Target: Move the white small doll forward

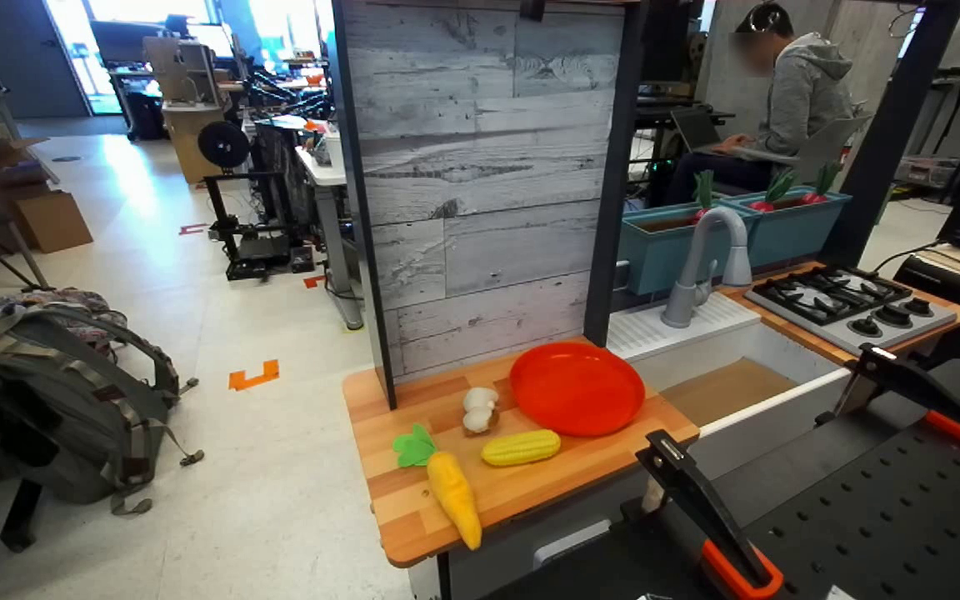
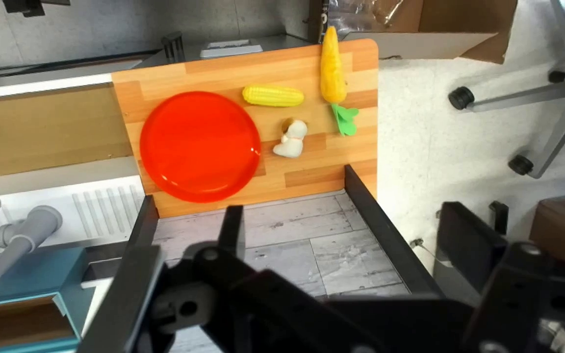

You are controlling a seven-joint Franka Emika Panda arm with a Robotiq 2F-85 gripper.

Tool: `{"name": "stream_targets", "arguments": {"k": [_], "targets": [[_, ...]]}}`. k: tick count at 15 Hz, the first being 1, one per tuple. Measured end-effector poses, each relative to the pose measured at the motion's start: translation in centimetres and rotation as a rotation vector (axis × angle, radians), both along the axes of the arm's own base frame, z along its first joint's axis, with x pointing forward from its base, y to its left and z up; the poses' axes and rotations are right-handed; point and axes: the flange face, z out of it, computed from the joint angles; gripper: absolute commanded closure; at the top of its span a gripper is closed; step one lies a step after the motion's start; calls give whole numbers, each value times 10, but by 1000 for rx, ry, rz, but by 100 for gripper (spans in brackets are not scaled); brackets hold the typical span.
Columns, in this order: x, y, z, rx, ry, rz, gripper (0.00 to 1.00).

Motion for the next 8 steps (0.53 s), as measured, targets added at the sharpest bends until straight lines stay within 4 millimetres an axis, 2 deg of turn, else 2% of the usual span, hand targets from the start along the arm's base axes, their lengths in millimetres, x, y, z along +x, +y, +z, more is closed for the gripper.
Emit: {"name": "stream_targets", "arguments": {"k": [4,8], "targets": [[8,18,-55,-46,36,40,0],[16,25,-113,-80,71,20,0]]}}
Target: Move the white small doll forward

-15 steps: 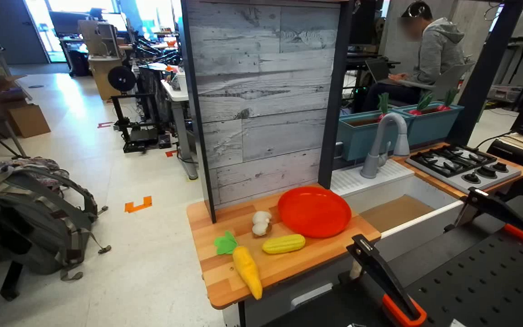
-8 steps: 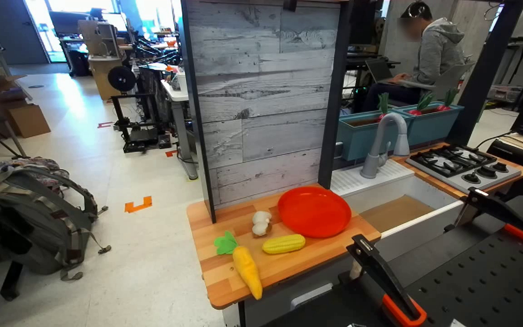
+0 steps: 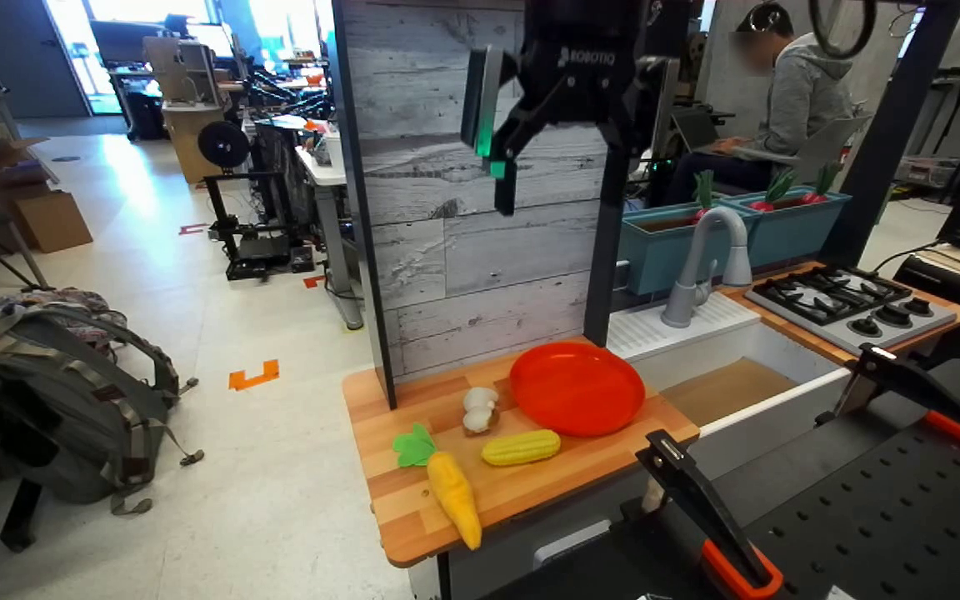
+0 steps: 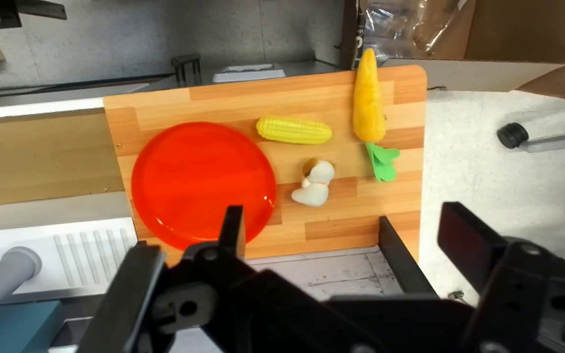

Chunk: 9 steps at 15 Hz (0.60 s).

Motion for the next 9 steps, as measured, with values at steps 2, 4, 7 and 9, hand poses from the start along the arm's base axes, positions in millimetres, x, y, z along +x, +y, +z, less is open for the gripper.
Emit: {"name": "stream_targets", "arguments": {"k": [2,4,7,9], "targets": [[6,5,-31,-5,-1,-33,0],[13,10,-59,7,-11,-76,0],[28,10,-95,27,-39,-134,0],[39,8,-116,34,-45,-160,0]]}}
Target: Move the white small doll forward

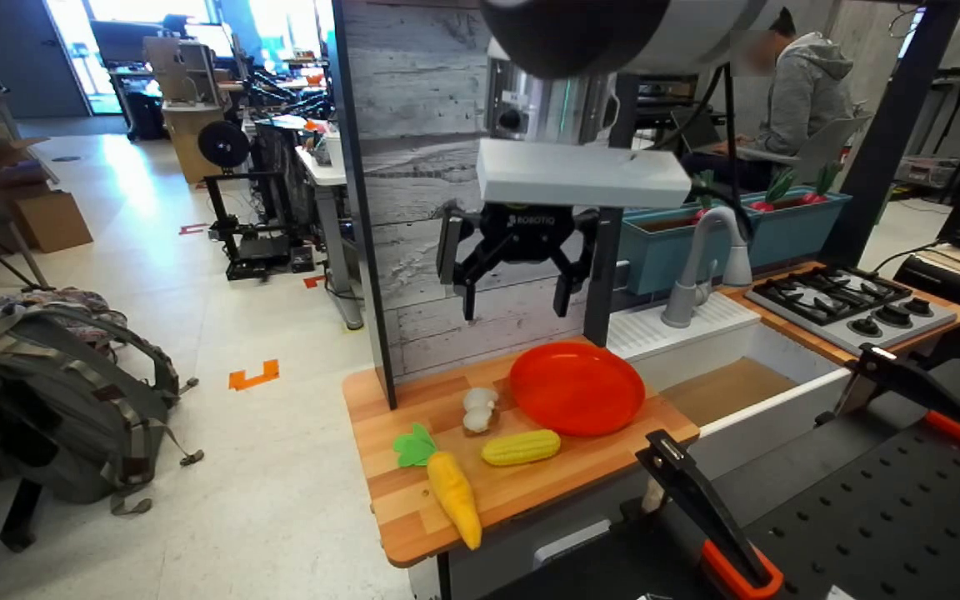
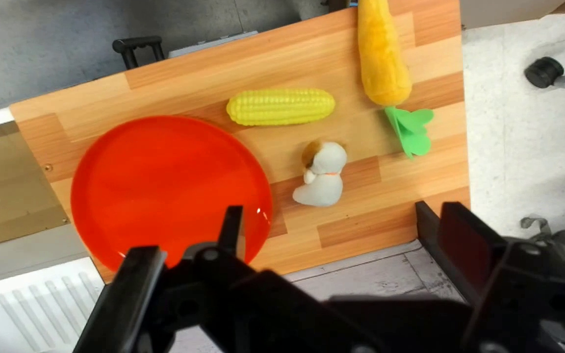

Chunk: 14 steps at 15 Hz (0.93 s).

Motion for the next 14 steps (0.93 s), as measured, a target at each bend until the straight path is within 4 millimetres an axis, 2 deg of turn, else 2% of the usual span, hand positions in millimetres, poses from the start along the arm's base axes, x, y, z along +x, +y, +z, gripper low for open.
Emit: {"name": "stream_targets", "arguments": {"k": [4,8,14], "targets": [[18,3,-42,17,25,-57,0],[29,19,-83,28,53,-79,0],[44,32,-130,12,34,-102,0]]}}
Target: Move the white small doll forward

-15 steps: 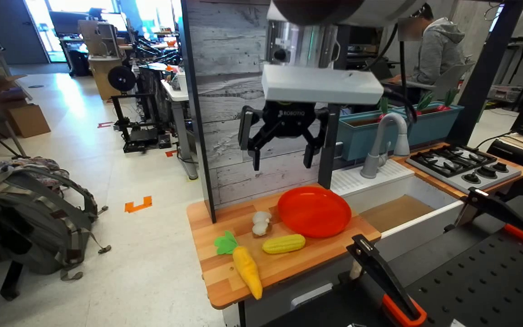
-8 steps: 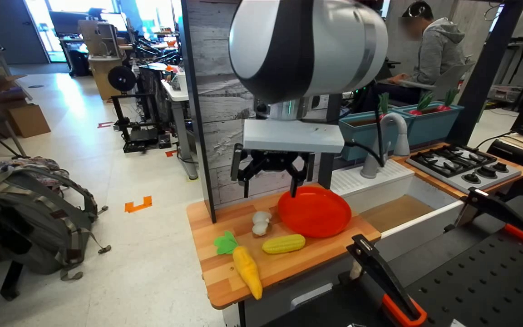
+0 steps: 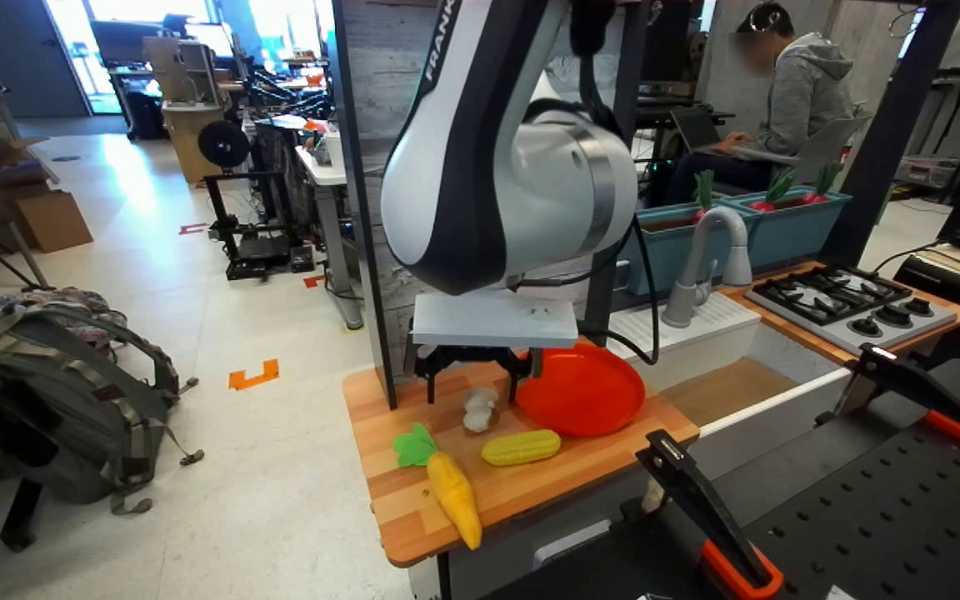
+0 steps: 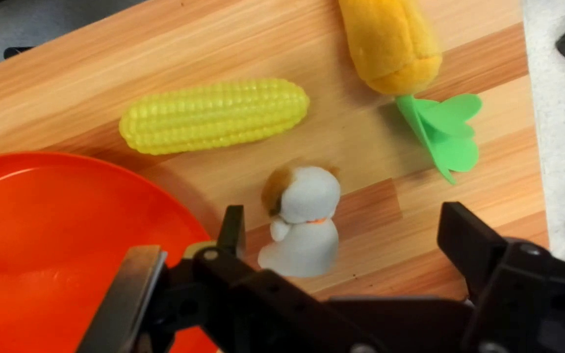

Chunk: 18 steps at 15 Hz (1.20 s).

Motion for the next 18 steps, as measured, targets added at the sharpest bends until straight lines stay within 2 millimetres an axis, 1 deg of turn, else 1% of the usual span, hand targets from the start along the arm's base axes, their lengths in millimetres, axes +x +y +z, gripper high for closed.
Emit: {"name": "stream_targets", "arguments": {"k": [3,4,5,6,7,10,14,16,17,18], "targets": [[8,1,-17,-12,-7,-15,0],[11,2,-21,-16,-10,-19,25],[14,2,-25,-22,-15,-24,28],[17,2,-28,-27,-20,-28,34],[19,3,-30,-32,-26,-31,44],[26,4,-33,-44,-43,-35,66],[27,11,-29,-44,-56,-21,96],[24,18,-23,-38,-78,-10,100],[21,21,-19,-35,-90,-3,97],[17,24,-14,-31,-105,5,97]]}}
